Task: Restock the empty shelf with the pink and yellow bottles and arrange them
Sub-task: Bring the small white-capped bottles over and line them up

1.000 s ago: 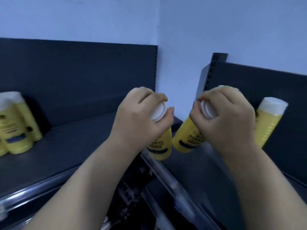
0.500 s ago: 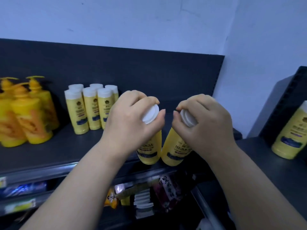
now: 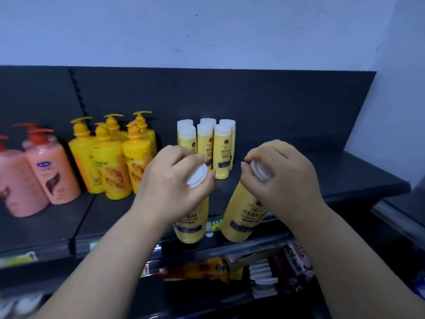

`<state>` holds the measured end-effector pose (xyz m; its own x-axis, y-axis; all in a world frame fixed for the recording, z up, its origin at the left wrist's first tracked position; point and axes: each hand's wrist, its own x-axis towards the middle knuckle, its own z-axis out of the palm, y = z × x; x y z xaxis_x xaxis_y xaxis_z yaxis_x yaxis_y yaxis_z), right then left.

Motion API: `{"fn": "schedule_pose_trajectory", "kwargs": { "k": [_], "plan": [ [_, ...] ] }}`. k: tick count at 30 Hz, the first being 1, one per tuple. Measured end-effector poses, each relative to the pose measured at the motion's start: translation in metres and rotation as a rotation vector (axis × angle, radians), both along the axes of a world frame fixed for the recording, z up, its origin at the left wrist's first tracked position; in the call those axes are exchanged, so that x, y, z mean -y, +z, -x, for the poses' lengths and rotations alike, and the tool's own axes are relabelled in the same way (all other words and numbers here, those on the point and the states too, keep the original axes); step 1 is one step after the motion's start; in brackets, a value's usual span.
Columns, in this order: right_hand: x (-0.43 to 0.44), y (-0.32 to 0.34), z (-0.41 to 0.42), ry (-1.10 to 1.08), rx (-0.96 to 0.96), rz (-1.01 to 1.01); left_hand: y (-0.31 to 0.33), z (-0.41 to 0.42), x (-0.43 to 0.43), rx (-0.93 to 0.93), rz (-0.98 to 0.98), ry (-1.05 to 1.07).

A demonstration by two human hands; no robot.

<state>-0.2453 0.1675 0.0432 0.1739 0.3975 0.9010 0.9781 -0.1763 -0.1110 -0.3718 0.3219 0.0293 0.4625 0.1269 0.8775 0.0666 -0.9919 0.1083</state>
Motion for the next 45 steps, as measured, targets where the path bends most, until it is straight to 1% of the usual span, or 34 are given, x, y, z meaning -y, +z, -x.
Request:
{"fn": "schedule_pose_trajectory", "kwargs": {
  "k": [4,7,12,18,21,26,30,33,39,42,45],
  "plan": [
    [-0.023,-0.002,-0.001,-0.009,-0.041,0.031,-0.002,0.005,-0.029,0.024,-0.002,0.018],
    [-0.042,-0.002,-0.013,-0.017,-0.009,0.042,-0.003,-0.002,-0.044,0.055,0.028,0.024],
    [-0.075,-0.004,-0.050,0.012,0.027,0.046,-0.009,-0.027,-0.069,0.016,0.044,0.075],
    [-0.118,-0.010,-0.112,0.060,0.009,0.100,-0.016,-0.082,-0.094,-0.018,0.008,0.144],
    [-0.136,-0.016,-0.150,0.059,-0.021,0.136,-0.021,-0.116,-0.102,-0.045,0.035,0.146],
    [-0.155,-0.032,-0.212,0.045,-0.040,0.231,-0.042,-0.170,-0.108,-0.176,0.084,0.167],
    [-0.170,-0.050,-0.248,0.051,-0.036,0.265,-0.052,-0.204,-0.117,-0.213,0.127,0.197],
    [-0.182,-0.059,-0.269,0.070,-0.038,0.235,-0.054,-0.223,-0.127,-0.211,0.132,0.243],
    [-0.208,-0.072,-0.297,0.157,-0.019,0.091,-0.058,-0.255,-0.143,-0.195,0.095,0.308],
    [-0.216,-0.075,-0.305,0.180,0.037,0.043,-0.060,-0.261,-0.148,-0.202,0.106,0.304],
    [-0.217,-0.078,-0.305,0.196,0.091,0.047,-0.061,-0.261,-0.152,-0.251,0.118,0.378]
  ]
}}
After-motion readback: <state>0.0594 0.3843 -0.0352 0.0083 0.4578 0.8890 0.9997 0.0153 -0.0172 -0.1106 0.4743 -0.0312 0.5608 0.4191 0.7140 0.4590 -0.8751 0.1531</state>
